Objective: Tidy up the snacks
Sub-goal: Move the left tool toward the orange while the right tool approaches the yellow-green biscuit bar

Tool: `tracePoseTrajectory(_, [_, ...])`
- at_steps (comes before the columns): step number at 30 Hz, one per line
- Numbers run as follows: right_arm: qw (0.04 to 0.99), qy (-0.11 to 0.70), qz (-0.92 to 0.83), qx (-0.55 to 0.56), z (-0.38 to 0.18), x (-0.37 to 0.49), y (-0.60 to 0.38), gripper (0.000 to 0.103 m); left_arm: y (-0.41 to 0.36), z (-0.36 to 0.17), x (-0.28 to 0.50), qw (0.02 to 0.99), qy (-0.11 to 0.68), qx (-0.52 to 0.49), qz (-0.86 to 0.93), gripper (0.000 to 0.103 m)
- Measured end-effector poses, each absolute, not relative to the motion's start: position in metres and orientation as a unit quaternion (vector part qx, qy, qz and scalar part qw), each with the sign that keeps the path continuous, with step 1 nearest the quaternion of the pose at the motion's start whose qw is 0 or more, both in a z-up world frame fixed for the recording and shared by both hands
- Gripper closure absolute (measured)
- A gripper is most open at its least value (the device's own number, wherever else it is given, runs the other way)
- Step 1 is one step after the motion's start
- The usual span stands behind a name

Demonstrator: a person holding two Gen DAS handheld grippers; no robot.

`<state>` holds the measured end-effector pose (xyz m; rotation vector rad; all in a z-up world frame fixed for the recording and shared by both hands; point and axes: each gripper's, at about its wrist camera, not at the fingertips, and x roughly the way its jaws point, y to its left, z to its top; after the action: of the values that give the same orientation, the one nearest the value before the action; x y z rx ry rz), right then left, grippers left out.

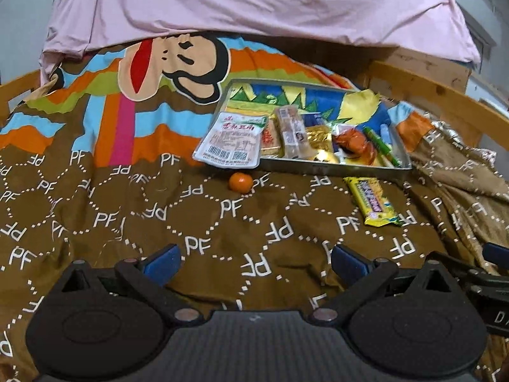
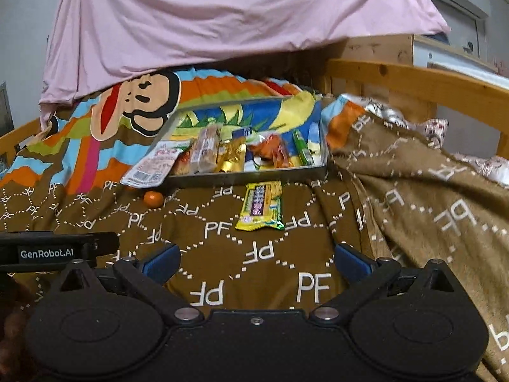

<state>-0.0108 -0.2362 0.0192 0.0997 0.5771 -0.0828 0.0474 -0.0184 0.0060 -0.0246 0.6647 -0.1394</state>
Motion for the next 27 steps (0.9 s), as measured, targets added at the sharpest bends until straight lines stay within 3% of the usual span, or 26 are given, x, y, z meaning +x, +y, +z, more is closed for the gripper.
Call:
tracePoseTrajectory(22, [0.946,0.305,-0.061,0.088,0.005,0.0,-0.259,0.001,-0.011,0.002,0.051,0.931,0.361,-0.007,-0.051,0.001])
tracePoseTrajectory(27, [0.962,0.253,-0.041,0.094,0.001,0.0,-0.256,0.001,0.002,0.006,0.059,0.933,0.358,-0.014,-0.043,0.001])
